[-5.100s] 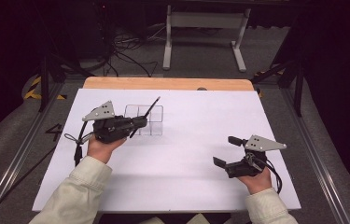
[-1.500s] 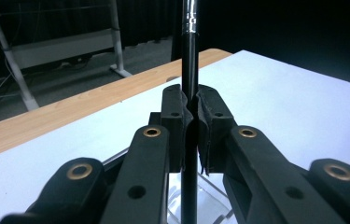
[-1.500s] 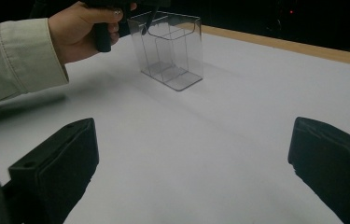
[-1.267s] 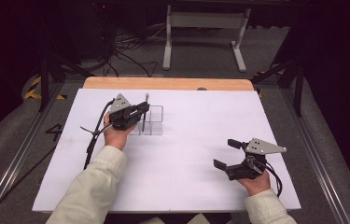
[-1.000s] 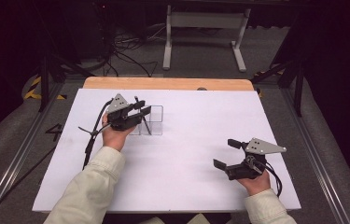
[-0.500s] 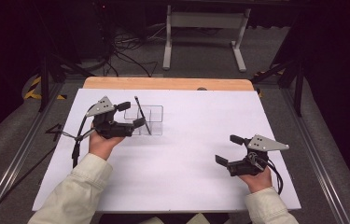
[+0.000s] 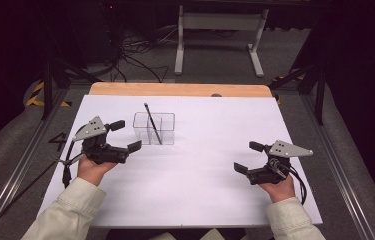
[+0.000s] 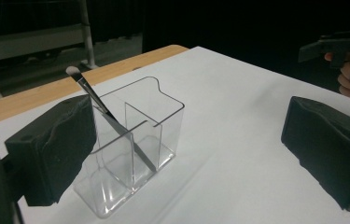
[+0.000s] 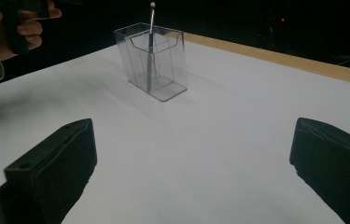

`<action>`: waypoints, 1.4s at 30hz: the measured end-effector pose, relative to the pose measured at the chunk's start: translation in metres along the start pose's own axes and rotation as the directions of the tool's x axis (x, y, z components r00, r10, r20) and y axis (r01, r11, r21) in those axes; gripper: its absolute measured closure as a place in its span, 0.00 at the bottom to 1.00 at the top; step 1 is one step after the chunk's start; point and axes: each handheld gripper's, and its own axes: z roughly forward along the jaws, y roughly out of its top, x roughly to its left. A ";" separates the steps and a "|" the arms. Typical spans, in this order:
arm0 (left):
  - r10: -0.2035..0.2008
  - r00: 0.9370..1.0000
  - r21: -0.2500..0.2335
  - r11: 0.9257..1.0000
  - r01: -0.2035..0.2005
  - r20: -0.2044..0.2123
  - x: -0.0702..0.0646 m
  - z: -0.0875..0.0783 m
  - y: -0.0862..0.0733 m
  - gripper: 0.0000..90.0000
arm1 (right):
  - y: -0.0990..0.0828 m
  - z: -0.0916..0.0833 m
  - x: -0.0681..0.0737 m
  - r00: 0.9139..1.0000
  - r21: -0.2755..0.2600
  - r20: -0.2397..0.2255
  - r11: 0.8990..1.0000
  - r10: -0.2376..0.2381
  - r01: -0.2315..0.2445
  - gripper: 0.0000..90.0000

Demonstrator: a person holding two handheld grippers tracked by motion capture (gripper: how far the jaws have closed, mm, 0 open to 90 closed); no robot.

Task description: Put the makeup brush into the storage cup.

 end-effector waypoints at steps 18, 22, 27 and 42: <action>-0.035 0.998 0.024 0.999 0.034 0.047 0.002 -0.030 -0.033 0.02 | -0.007 -0.006 -0.006 1.000 0.010 0.008 1.000 -0.006 0.006 0.00; -0.028 0.998 0.019 0.999 0.027 0.056 0.003 -0.036 -0.041 0.02 | -0.011 -0.006 -0.006 1.000 0.006 0.012 1.000 -0.001 0.001 0.00; -0.040 0.996 0.013 0.999 0.039 0.075 0.002 -0.042 -0.051 0.02 | -0.014 -0.005 -0.007 1.000 0.005 0.012 1.000 0.003 -0.003 0.00; -0.055 0.996 0.023 0.998 0.054 0.070 0.004 -0.047 -0.077 0.01 | -0.027 -0.012 -0.006 1.000 -0.028 0.013 1.000 0.000 0.000 0.00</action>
